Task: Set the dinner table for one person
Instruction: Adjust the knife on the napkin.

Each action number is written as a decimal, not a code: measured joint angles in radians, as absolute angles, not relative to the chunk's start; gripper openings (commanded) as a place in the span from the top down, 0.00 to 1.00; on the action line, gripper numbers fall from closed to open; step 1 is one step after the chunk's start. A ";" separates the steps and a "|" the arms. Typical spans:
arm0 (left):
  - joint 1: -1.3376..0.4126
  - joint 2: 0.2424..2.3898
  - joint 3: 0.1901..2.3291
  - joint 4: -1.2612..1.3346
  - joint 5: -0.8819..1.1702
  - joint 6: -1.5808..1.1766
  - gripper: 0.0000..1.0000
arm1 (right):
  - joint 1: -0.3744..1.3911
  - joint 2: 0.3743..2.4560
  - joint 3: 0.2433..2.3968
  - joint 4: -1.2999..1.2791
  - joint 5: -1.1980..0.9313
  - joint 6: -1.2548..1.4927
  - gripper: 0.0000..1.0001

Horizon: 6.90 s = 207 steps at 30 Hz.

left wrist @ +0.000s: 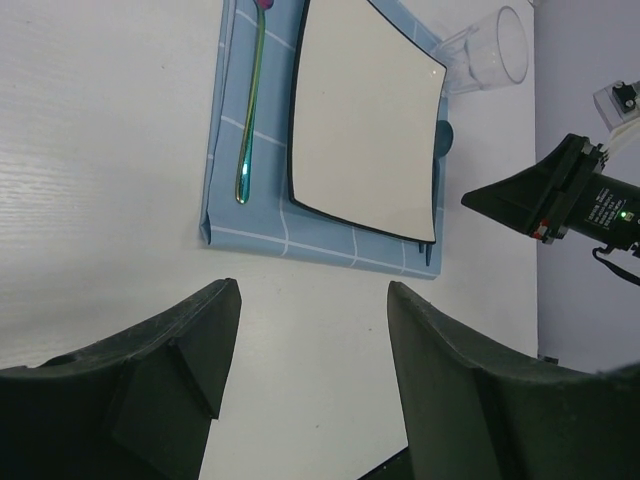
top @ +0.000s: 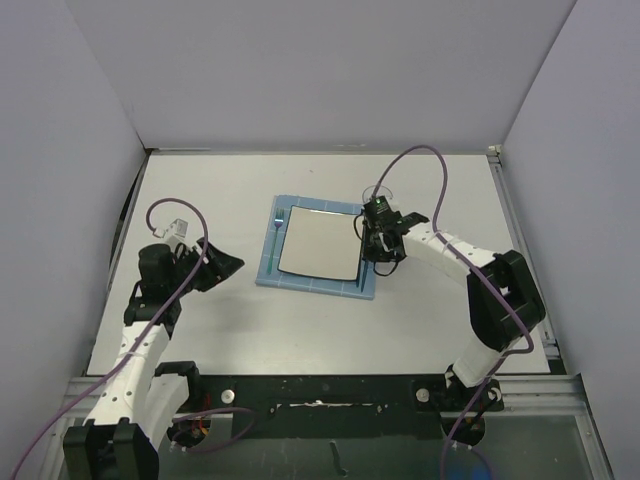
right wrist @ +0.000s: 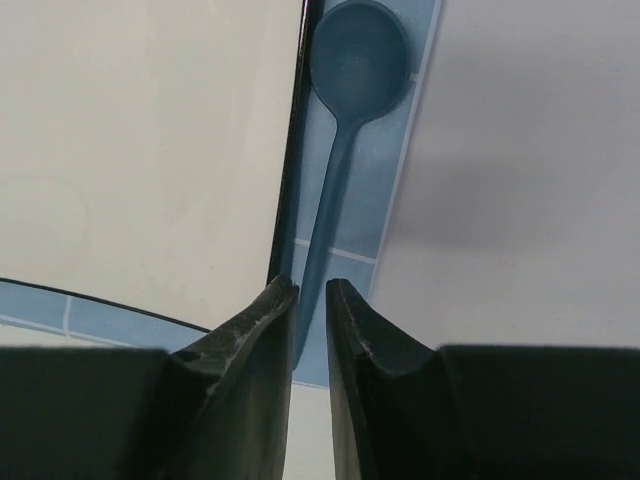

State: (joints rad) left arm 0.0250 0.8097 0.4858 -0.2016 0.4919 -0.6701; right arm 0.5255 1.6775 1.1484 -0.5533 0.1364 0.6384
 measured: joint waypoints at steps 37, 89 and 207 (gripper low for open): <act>0.020 0.721 0.406 -0.201 0.521 -0.691 0.40 | 0.532 1.813 1.231 -0.535 0.191 0.634 1.00; 0.020 0.782 0.412 -0.228 0.521 -0.668 0.41 | 0.464 1.961 1.341 -0.485 0.163 0.610 1.00; 0.020 0.759 0.412 -0.228 0.514 -0.669 0.41 | 0.599 1.832 1.160 -0.516 0.119 0.682 0.95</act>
State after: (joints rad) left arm 0.0204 0.7593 0.4122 -0.2283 0.5144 -0.6685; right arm 0.5991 1.8320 1.1603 -0.5156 0.1188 0.6819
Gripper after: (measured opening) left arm 0.592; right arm 0.160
